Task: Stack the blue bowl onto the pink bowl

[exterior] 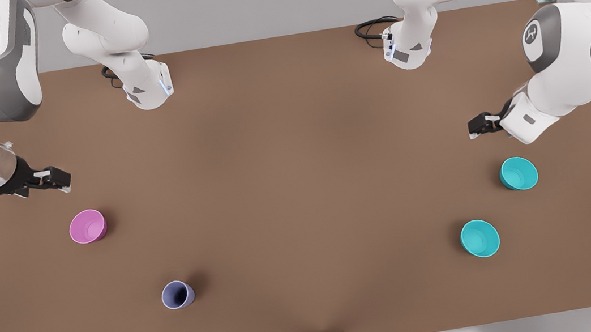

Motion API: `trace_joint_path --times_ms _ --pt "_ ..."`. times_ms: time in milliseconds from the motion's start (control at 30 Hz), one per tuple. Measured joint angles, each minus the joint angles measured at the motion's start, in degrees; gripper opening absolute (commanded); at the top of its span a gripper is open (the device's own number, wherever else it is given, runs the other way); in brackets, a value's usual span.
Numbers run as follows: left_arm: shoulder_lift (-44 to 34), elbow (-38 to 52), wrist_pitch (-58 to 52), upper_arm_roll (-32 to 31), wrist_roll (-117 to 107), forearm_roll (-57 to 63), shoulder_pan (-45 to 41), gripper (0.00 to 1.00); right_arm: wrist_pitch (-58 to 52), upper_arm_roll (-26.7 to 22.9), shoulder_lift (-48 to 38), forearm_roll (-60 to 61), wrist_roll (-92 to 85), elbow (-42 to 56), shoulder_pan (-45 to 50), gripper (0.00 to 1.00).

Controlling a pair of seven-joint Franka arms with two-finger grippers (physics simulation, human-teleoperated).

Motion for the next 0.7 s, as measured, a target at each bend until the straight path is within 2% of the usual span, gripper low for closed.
trace_joint_path --times_ms 133,300,467,700 --pt "0.34 -0.01 0.28 -0.01 -0.01 -0.05 0.09 1.00 0.20 -0.72 2.30 -0.27 -1.31 -0.98 -0.89 1.00" --pt "0.89 -0.30 -0.05 -0.04 0.01 -0.09 0.70 1.00 4.37 -0.98 10.44 -0.65 -5.38 -6.01 -13.04 1.00" --pt "0.97 -0.20 -1.52 -0.12 0.02 -0.15 1.17 1.00 16.00 -0.89 13.66 2.06 -8.81 -15.52 -15.85 1.00" --pt "0.83 -0.01 -2.74 -0.17 0.03 -0.25 1.21 1.00 30.72 -0.87 15.56 4.88 -12.26 -22.61 -17.86 1.00"
